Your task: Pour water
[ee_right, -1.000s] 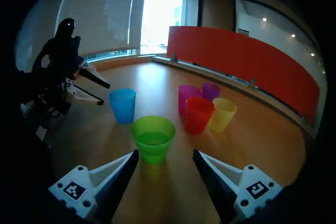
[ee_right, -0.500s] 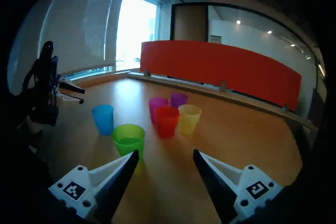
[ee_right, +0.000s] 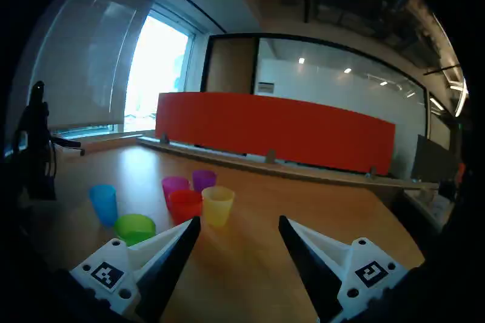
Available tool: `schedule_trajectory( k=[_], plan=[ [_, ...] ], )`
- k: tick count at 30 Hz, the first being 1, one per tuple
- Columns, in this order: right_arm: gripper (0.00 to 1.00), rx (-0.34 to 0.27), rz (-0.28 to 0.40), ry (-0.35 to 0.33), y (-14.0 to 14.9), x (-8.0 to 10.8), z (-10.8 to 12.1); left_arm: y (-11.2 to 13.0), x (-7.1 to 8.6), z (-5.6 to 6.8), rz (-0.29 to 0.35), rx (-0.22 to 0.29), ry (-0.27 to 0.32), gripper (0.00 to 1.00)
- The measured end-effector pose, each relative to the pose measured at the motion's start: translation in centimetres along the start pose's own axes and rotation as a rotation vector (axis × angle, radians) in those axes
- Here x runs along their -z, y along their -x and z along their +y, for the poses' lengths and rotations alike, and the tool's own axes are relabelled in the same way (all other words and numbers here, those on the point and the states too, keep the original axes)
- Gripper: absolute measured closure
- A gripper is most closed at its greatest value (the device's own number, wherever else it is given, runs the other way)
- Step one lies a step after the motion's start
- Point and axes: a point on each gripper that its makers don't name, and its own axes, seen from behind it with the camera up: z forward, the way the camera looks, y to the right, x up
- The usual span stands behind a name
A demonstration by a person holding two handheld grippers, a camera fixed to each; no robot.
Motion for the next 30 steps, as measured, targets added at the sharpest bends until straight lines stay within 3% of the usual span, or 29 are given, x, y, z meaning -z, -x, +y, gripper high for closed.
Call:
schedule_trajectory(
  k=[9, 15, 24, 30],
  plan=[
    [0.0, -0.031, 0.123, 0.133, -3.1, -1.3, 2.9, -3.2, -0.5, -2.3, 0.153, 0.052, -0.107, 0.08],
    [0.0, -0.092, 0.151, 0.181, -3.9, -1.4, 4.6, -4.2, -0.5, -3.4, 0.211, 0.029, -0.168, 0.08],
    [0.0, -0.133, 0.126, 0.214, -3.8, -1.2, 5.6, -3.4, -1.0, -4.5, 0.218, -0.022, -0.248, 0.09],
    [0.0, -0.14, 0.098, 0.225, -3.5, -1.1, 5.5, -2.2, -1.6, -3.9, 0.212, -0.011, -0.237, 0.09]
  ],
)
